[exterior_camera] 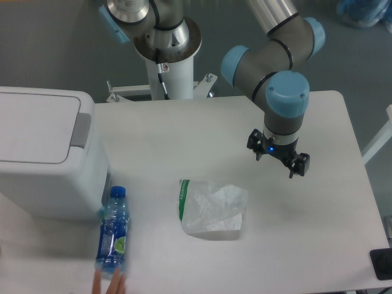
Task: Open the trash can
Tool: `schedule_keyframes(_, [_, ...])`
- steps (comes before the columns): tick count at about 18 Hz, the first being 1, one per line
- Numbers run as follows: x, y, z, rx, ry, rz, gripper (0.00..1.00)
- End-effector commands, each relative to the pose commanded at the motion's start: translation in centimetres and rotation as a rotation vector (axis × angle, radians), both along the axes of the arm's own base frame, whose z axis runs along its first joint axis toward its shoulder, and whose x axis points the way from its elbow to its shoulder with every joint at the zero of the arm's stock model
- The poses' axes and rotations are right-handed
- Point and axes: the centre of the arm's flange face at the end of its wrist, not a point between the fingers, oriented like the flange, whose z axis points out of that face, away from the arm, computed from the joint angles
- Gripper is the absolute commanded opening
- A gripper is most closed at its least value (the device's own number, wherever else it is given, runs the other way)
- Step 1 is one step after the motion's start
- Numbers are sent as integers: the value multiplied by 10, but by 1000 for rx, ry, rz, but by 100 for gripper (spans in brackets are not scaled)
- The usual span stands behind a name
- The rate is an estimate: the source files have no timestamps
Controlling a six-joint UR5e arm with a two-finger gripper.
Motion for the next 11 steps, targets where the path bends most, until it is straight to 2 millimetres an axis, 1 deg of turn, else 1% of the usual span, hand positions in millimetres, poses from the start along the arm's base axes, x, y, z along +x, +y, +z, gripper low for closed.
schedule_keyframes(3, [0, 0, 1, 1, 1, -2, 100])
schedule_keyframes(6, [-1, 2, 5, 18, 1, -2, 100])
schedule_keyframes(8, [0, 2, -1, 16, -12, -4, 100])
schedule_keyframes(11, [2, 1, -3, 18, -17, 42, 100])
